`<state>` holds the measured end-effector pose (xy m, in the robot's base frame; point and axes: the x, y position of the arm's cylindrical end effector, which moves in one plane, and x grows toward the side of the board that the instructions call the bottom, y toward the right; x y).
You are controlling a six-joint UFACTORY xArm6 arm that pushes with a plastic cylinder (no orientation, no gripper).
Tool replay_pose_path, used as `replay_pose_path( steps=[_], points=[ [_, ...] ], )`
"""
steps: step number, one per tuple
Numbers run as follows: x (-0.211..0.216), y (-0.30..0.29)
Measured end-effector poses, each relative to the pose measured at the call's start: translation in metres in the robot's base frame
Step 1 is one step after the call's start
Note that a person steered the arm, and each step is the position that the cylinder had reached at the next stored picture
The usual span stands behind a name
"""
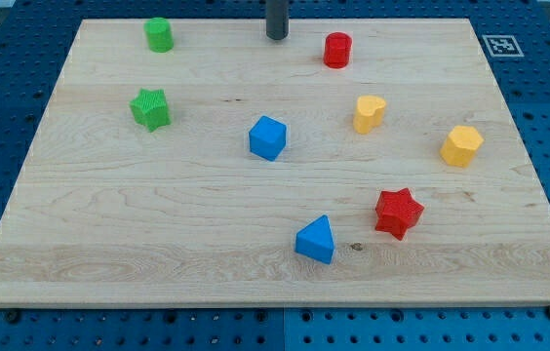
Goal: Push the red circle into the yellow heart
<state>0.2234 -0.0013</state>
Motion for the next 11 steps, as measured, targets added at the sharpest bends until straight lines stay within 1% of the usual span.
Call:
replay_pose_path(
  steps=[2, 4, 6, 7, 8, 10, 11],
  points=[
    [0.003, 0.010],
    [0.022, 0.015],
    [0.018, 0.015],
    [0.004, 0.026],
    [0.004, 0.056],
    [0.027, 0.087],
    [0.042, 0.092]
  ],
)
